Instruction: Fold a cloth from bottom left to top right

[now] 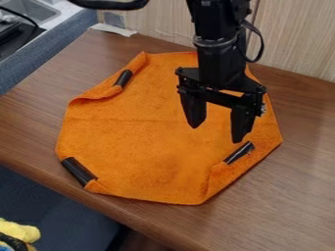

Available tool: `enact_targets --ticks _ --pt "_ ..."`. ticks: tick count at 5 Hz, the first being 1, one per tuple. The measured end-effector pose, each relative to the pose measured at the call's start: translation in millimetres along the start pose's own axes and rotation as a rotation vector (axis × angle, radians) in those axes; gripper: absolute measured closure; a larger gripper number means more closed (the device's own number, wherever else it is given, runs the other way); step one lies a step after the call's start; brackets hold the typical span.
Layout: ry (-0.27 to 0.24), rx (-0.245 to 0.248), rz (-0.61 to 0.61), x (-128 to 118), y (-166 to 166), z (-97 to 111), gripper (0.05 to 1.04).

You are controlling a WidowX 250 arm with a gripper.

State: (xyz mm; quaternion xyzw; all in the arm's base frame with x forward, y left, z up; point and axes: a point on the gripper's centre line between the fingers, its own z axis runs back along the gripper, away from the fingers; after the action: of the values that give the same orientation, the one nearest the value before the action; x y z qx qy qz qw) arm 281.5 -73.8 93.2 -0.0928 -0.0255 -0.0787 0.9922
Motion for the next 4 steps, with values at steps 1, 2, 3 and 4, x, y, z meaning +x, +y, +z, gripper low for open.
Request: enact_targets --ticks 1,2,3,4 --pt "0.024 -0.002 0.013 -2 1 -8 0.083" --pt "0.046 -0.009 0.091 -17 11 -22 0.083" --pt "0.046 -0.017 0.145 -29 25 -25 0.083" --pt "-0.028 0.032 0.253 -48 44 -20 0.083"
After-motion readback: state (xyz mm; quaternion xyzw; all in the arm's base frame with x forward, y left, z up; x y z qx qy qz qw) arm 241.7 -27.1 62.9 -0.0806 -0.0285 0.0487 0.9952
